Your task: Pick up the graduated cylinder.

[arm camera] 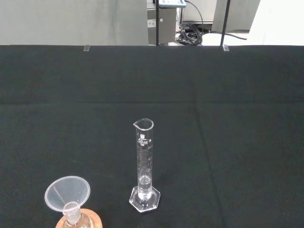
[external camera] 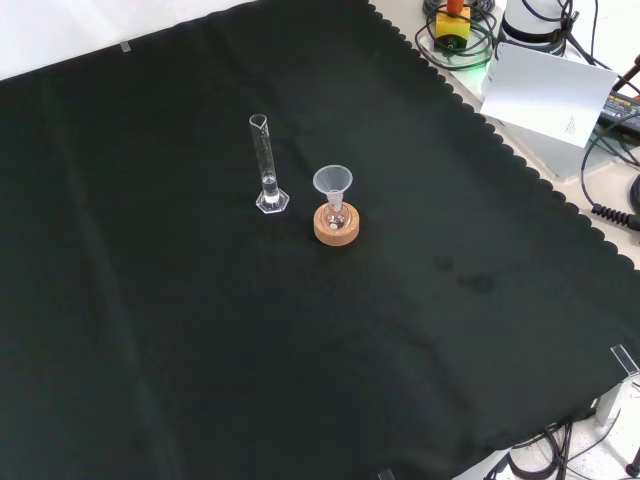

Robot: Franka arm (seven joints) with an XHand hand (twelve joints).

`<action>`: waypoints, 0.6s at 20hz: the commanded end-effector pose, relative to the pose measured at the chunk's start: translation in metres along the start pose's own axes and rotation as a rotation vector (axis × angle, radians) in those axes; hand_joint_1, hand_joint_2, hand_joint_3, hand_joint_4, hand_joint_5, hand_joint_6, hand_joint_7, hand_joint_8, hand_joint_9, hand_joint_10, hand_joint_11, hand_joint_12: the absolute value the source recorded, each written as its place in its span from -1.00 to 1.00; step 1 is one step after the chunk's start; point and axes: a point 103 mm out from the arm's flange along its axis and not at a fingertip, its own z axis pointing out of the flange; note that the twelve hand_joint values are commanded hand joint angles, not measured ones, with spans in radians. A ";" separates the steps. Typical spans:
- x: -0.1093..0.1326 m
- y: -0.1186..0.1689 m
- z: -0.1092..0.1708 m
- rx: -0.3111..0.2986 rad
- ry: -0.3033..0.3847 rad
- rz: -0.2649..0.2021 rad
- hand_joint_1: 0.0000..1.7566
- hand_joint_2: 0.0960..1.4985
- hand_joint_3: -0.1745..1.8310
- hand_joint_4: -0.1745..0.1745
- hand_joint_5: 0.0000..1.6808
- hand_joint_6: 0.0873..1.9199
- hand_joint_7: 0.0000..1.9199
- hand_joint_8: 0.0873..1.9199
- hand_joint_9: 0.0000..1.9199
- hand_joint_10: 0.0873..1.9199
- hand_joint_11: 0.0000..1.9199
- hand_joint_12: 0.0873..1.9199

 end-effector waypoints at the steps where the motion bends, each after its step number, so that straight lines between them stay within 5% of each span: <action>1: 0.000 0.000 0.000 -0.011 -0.007 0.001 -0.86 0.70 -0.81 -0.16 -0.71 -1.00 -0.99 -0.53 -0.49 -1.00 -0.95 0.44; 12: -0.011 0.016 0.008 0.002 -0.005 0.027 -1.00 0.82 -0.77 -0.13 -0.71 -1.00 -1.00 -0.57 -0.50 -1.00 -0.95 0.40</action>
